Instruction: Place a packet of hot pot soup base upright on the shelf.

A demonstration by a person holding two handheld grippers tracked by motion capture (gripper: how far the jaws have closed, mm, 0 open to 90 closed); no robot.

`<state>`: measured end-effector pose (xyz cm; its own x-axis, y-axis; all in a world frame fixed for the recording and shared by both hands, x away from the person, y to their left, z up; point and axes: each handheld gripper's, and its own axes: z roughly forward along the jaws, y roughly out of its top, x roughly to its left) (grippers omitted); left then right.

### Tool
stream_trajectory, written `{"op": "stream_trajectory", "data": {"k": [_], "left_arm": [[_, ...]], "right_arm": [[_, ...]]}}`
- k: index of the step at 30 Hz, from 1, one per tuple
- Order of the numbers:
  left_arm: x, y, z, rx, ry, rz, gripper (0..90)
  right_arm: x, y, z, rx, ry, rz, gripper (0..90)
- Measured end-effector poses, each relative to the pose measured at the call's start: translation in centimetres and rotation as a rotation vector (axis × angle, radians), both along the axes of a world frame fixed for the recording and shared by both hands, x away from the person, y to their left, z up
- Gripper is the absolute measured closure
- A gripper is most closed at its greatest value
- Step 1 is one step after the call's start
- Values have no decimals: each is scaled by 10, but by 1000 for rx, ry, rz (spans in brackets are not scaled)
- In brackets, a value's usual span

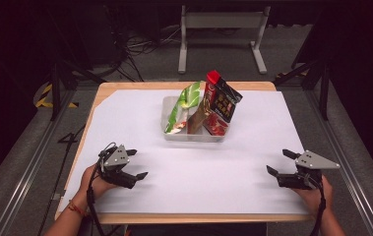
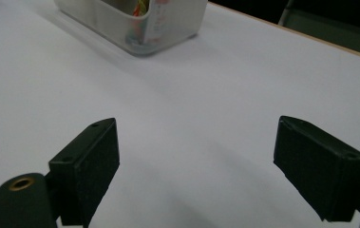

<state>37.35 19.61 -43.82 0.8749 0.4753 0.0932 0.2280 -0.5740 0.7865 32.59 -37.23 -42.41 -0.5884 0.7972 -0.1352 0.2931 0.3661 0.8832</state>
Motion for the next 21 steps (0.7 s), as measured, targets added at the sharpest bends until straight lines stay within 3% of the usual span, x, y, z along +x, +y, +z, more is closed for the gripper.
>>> {"op": "stream_trajectory", "data": {"k": [8,14,21], "left_arm": [[-1,0,0,4,-2,18,134],[-4,2,3,-5,-33,14,135],[-6,4,2,3,-37,12,134]], "right_arm": [[-5,-10,-3,54,-23,-18,158],[-9,-10,-1,55,-41,-21,160],[-10,-9,3,61,-59,-26,162]]}}
